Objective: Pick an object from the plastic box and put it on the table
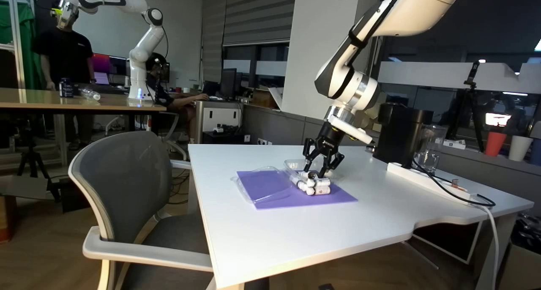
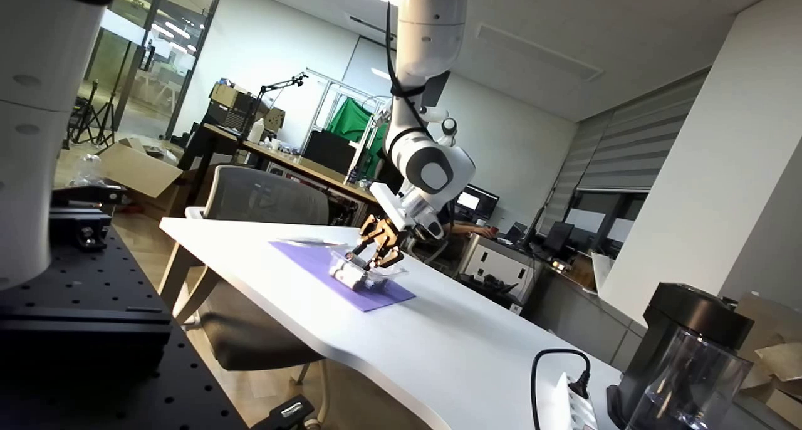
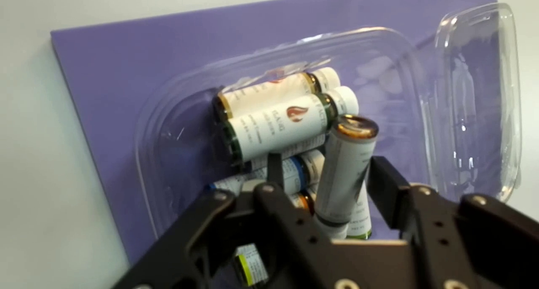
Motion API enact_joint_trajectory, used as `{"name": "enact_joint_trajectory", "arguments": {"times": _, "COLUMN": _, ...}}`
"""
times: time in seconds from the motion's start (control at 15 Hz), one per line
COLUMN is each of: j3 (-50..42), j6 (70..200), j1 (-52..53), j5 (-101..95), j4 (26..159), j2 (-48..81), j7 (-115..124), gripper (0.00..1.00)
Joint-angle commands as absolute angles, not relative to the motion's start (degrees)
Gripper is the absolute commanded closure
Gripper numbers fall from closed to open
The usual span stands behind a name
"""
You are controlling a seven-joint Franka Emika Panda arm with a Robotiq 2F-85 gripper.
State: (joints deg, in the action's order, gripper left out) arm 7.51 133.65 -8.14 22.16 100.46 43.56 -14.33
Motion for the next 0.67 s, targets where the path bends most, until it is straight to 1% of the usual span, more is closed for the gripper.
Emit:
{"name": "enact_joint_trajectory", "arguments": {"times": 0.0, "j3": 6.46, "j6": 130.88, "j1": -7.23, "j5": 20.20, "j4": 97.60, "j2": 44.56, "j7": -10.76, "gripper": 0.75}}
{"name": "enact_joint_trajectory", "arguments": {"times": 0.2, "j3": 6.24, "j6": 130.50, "j1": -7.09, "j5": 19.55, "j4": 97.13, "j2": 44.65, "j7": -10.39, "gripper": 0.95}}
{"name": "enact_joint_trajectory", "arguments": {"times": 0.33, "j3": 6.40, "j6": 130.40, "j1": -7.20, "j5": 19.57, "j4": 97.25, "j2": 44.30, "j7": -10.87, "gripper": 0.93}}
{"name": "enact_joint_trajectory", "arguments": {"times": 0.6, "j3": 7.80, "j6": 134.39, "j1": -7.84, "j5": 20.24, "j4": 100.77, "j2": 39.76, "j7": -14.40, "gripper": 0.93}}
